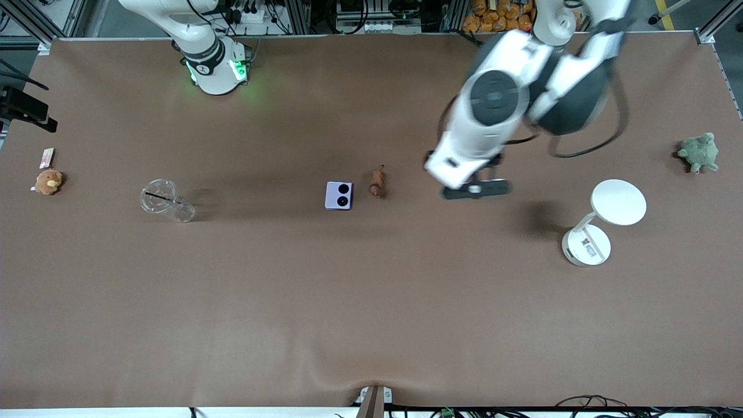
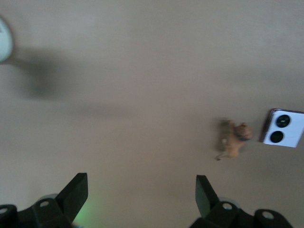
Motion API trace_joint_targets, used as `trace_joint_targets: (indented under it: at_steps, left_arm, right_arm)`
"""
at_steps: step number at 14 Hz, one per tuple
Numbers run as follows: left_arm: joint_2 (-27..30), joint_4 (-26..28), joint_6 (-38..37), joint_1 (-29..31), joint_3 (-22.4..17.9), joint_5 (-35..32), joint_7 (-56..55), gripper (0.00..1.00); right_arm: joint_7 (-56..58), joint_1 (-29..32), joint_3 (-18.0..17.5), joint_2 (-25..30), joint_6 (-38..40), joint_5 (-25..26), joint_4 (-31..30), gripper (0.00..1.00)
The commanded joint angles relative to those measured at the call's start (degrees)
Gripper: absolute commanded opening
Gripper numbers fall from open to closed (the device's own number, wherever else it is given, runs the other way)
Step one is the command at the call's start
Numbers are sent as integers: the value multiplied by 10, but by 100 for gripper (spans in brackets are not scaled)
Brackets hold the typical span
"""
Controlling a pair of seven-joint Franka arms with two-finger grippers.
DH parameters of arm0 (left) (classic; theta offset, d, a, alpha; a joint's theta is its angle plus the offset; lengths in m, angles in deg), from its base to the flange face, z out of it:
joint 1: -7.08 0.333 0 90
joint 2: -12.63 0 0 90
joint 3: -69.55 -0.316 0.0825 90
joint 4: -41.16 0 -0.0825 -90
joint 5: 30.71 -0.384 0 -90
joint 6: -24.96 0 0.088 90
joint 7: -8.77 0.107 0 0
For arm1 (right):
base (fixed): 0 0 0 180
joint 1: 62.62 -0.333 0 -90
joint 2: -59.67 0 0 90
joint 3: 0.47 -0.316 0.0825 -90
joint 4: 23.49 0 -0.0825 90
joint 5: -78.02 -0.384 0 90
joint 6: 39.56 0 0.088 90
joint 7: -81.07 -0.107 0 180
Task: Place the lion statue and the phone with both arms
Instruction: 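Move the left gripper over to the brown lion figurine, then lower the left gripper and close it on the lion figurine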
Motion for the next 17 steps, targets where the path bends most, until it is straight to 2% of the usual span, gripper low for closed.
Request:
trace_joint_targets:
  at_steps: [1, 3, 11, 17]
  left_arm:
    - [-56, -22, 54, -55, -6, -1, -52, 100]
    - [-104, -22, 105, -103, -6, -4, -87, 100]
    - [-201, -20, 202, -134, -6, -9, -100, 100]
    - [-233, -20, 215, -155, -7, -9, -121, 100]
  right_arm:
    - [6, -4, 1, 14, 1, 7, -13, 100]
    - [6, -4, 1, 14, 0, 7, -13, 100]
    - [5, -6, 1, 14, 1, 7, -13, 100]
    - [2, -18, 1, 7, 1, 6, -13, 100]
